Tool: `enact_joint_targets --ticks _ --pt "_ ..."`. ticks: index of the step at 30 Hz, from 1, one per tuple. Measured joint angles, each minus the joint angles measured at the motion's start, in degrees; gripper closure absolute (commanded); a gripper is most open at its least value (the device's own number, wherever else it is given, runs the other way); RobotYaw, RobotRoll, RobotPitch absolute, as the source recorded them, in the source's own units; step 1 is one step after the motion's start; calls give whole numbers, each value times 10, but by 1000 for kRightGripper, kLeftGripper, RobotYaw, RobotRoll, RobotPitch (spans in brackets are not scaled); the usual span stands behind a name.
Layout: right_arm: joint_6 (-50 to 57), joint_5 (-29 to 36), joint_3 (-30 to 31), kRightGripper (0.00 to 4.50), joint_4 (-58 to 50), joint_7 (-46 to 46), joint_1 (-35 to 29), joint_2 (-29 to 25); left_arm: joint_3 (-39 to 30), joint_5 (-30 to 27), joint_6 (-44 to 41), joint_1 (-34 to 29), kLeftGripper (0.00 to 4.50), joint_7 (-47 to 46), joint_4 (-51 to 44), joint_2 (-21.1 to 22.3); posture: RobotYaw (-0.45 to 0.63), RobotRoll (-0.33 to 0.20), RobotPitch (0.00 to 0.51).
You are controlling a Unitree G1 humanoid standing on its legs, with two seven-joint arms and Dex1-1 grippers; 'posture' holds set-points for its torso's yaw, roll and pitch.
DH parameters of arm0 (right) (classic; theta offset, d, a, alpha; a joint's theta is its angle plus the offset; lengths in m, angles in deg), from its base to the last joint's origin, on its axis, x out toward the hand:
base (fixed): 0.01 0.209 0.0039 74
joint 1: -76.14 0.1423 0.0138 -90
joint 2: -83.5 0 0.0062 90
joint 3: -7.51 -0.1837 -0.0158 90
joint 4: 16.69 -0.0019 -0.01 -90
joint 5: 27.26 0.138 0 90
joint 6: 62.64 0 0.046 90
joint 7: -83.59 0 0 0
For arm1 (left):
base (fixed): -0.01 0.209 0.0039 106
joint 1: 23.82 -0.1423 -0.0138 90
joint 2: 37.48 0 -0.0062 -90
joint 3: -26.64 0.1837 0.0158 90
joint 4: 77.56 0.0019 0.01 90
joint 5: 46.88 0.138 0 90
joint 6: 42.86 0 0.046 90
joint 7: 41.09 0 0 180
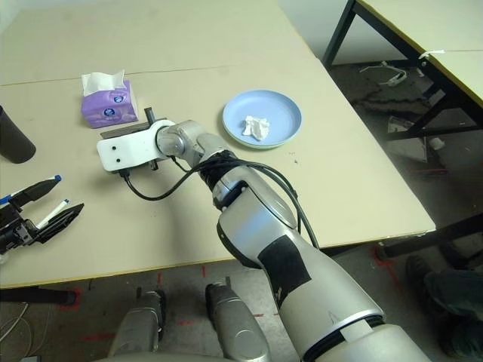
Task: Organize and tidy the items on the table.
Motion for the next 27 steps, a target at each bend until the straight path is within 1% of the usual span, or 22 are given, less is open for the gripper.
enact_joint_targets --ticks 13,23,25,27 --pt "-2 0 0 4298 2 3 12 5 0 0 0 -7 0 -1 -3 -5 -37 0 227" --pt "-4 -10 2 4299 14 -8 -9 -12 -5 -3 -1 -22 0 -4 -21 -7 -32 0 230" --pt "-4 -12 2 3544 15 -9 -9 -12 -5 -5 -1 -21 0 -5 -25 -7 -35 0 233" --pt "-3 -12 2 3017 19 -9 -10 -12 -5 -6 -2 -21 0 -5 -25 -7 -40 0 232"
